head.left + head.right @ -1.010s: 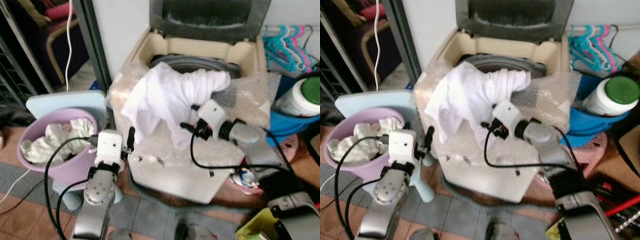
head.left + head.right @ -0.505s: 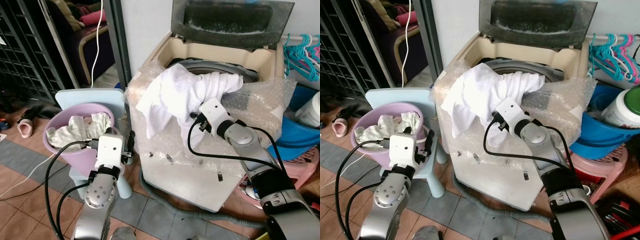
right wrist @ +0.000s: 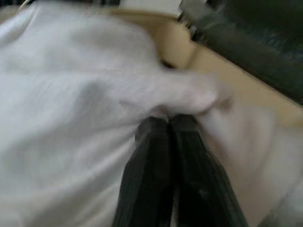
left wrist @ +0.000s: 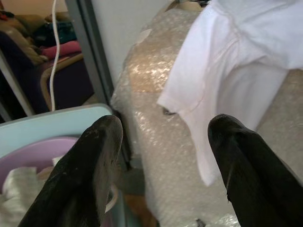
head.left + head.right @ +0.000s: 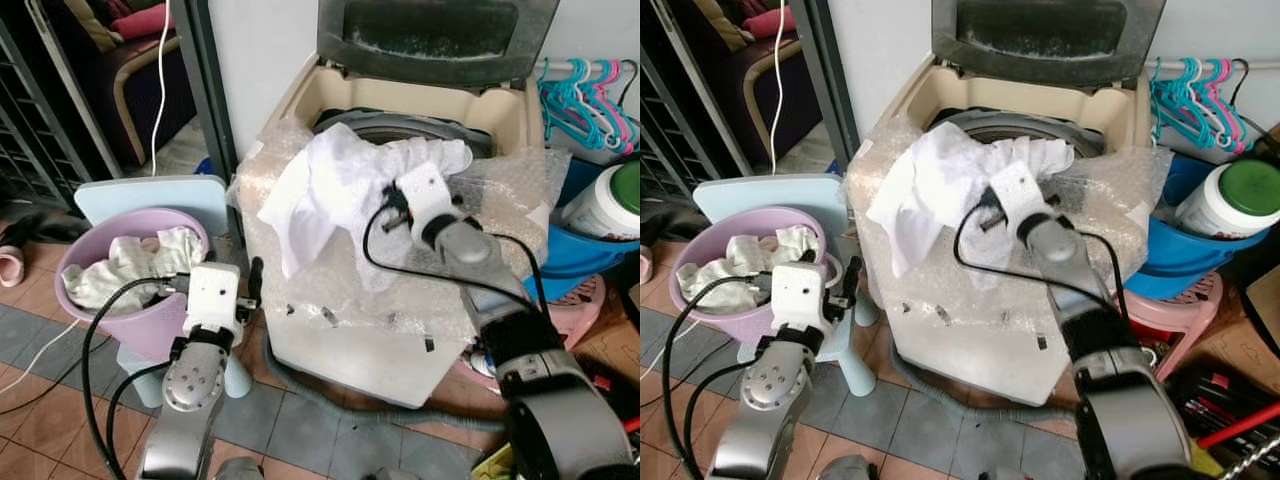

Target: Clothes washing

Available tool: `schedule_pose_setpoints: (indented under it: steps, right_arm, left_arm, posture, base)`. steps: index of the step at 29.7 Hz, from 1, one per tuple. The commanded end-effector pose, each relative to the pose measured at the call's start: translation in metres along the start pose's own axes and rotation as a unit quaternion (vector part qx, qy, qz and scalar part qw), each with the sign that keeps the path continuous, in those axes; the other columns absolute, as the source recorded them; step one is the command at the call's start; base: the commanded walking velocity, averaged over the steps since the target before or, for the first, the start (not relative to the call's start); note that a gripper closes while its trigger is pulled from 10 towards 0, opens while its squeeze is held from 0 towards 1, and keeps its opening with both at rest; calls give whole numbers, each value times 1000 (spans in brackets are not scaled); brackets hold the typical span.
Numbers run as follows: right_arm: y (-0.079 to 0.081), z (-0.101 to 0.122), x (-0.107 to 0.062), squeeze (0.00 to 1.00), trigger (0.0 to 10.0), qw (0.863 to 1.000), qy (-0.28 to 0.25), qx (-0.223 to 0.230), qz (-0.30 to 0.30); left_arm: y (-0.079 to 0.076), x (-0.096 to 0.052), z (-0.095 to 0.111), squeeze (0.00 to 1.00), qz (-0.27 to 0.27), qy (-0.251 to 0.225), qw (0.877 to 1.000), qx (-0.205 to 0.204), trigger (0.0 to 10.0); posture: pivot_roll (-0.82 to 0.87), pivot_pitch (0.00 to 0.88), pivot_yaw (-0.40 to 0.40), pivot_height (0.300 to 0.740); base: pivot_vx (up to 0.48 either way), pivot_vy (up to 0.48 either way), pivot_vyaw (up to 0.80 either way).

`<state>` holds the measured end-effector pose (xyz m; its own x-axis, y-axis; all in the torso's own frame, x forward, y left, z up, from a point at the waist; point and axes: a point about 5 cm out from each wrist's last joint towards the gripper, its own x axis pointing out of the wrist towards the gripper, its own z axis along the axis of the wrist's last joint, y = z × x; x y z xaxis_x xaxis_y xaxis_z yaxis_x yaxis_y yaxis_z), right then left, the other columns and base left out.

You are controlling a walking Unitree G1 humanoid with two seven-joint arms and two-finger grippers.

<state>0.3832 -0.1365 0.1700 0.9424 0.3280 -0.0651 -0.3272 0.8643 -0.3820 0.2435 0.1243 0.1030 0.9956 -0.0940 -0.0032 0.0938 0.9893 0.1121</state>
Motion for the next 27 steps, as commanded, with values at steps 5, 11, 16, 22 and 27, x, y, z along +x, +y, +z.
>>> schedule_pose_setpoints:
  steps: [5,11,16,22,27]
  right_arm:
    - [-26,59,22,0,0,995,-77,22,-63]
    - [-76,127,14,0,0,962,-205,22,-177]
    - [-106,136,-4,0,0,936,-241,-23,-256]
    - [-85,92,-2,0,10000,965,-202,3,-167]
    - [-37,33,-11,1000,10000,992,-123,11,32]
  left_arm:
    - [2,4,0,0,8,1,1000,5,10000]
    - [2,4,-1,0,19,2,1000,2,10000]
    - [4,4,-2,0,32,4,999,2,10000]
    - [3,6,0,0,29,-3,1000,1,10000]
    - [3,6,-1,0,23,0,1000,1,10000]
  posture:
    - [32,0,12,740]
    - [35,0,-4,740]
    - [31,0,-9,740]
    - [21,0,-1,740]
    - [8,0,13,740]
  base:
    - [0,0,0]
    - [0,0,0]
    - [0,0,0]
    - [0,0,0]
    - [0,0,0]
